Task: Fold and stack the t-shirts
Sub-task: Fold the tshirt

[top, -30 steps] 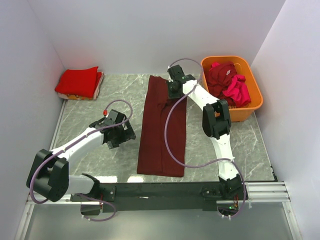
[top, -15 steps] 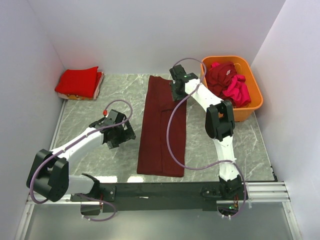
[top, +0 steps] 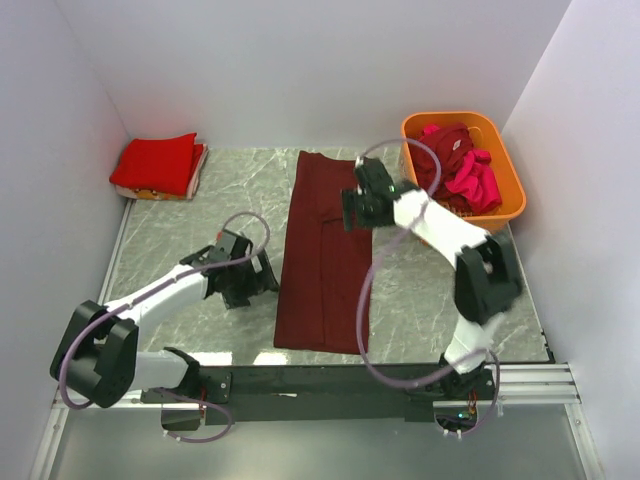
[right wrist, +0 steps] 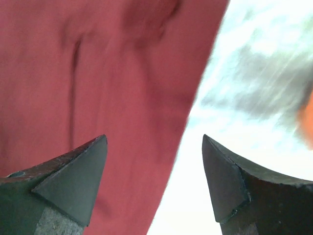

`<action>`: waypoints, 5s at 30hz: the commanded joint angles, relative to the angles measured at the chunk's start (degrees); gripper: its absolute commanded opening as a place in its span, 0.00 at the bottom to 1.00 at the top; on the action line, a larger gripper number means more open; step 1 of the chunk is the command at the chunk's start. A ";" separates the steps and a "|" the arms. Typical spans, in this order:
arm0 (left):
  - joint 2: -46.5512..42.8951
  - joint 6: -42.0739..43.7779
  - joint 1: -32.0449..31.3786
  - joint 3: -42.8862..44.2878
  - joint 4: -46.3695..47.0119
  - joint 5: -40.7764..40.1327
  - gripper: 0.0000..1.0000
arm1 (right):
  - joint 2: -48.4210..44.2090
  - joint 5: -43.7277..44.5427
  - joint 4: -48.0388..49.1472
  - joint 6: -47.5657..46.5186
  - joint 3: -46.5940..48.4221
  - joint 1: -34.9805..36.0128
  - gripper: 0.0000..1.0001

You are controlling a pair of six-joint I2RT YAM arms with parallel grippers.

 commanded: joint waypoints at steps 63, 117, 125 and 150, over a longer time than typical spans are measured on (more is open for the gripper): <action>0.70 -3.64 -14.07 12.49 -4.18 -5.30 0.01 | -46.59 -9.34 11.10 26.31 -47.02 15.90 0.00; 30.60 5.77 0.71 40.64 3.12 -5.30 0.99 | -13.17 -16.02 19.19 15.93 -21.87 -6.18 0.66; 24.88 5.86 0.71 29.48 4.96 -0.92 0.99 | -19.06 -19.35 19.98 16.10 -32.32 -5.65 0.67; 23.82 3.66 0.45 11.71 10.68 9.47 0.01 | -22.58 -24.11 27.71 20.41 -50.18 -3.72 0.21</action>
